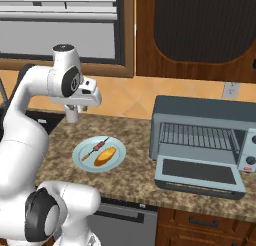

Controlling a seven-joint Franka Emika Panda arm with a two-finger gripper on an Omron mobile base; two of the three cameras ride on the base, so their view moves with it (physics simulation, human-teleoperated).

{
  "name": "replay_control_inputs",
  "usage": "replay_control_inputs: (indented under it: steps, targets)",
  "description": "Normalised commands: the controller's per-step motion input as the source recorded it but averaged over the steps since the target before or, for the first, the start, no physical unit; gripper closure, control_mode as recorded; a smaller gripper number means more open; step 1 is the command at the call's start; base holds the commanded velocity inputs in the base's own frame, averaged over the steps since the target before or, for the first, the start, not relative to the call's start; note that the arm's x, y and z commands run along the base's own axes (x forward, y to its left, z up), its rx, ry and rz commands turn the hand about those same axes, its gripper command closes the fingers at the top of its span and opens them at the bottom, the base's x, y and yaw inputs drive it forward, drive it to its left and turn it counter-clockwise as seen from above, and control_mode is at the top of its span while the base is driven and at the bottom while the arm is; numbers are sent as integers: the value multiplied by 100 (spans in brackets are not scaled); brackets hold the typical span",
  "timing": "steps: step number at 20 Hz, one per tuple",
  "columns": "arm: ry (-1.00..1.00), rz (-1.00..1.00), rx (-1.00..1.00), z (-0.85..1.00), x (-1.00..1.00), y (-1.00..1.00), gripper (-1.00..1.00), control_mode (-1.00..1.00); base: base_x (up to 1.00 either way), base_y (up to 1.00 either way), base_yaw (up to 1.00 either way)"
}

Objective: Pick up the kebab skewer and baguette bread, and place them inside the toaster oven. Close the toaster oven door and start by setting the timer.

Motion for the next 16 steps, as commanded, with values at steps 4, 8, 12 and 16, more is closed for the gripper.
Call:
replay_control_inputs:
  steps: [4,8,12,16]
  targets:
    - [0,0,0,0,-28,-6,-100,-100,0,0,0]
    - [-3,0,0,0,-85,-67,-100,-100,0,0,0]
    - [-4,0,0,0,-89,-94,-100,-100,0,0,0]
    - [-4,0,0,0,-70,-92,-100,-100,0,0,0]
